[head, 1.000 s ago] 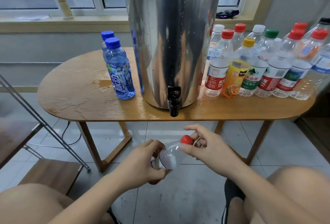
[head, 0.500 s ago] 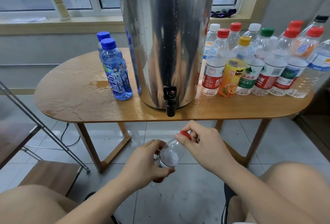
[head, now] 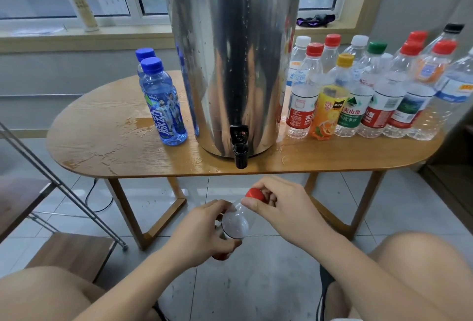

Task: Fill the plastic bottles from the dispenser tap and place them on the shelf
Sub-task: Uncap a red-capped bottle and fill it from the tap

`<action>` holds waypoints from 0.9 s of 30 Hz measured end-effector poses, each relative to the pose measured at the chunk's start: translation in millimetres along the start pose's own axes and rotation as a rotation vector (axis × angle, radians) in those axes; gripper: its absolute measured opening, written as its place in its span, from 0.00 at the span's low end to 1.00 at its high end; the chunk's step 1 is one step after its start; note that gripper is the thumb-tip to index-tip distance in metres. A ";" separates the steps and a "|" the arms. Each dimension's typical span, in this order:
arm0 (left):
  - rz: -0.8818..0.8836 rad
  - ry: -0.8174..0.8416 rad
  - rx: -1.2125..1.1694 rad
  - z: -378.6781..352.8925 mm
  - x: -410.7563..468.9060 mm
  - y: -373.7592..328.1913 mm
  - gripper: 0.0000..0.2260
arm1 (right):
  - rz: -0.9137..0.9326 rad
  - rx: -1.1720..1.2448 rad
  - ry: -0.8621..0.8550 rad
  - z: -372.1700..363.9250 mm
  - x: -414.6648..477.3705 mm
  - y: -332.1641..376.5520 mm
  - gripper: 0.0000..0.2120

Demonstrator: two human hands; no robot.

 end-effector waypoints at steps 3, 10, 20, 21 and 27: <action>0.017 0.016 -0.018 -0.1 -1.1 3.3 0.28 | 0.073 -0.006 0.053 0.8 -0.2 -2.1 0.11; 0.012 0.031 -0.009 3.0 -0.3 5.1 0.28 | 0.073 0.040 0.142 7.2 1.8 -3.1 0.18; 0.026 0.042 -0.012 5.5 0.9 6.7 0.29 | 0.053 0.013 -0.010 5.5 0.6 1.6 0.11; 0.026 0.046 -0.004 6.2 1.1 8.2 0.29 | 0.060 0.016 0.003 6.3 0.7 0.2 0.11; 0.017 0.096 0.022 7.3 1.6 12.2 0.32 | 0.107 -0.038 0.129 10.8 2.8 -6.5 0.19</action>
Point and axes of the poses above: each hand's wrist, its own x-axis towards the middle knuckle, its own z-axis out of the back of the hand, y = z × x, the point moved 4 cm from there along x, towards the middle knuckle, and after that the axes turned 11 degrees about -z, right-handed, at the moved point
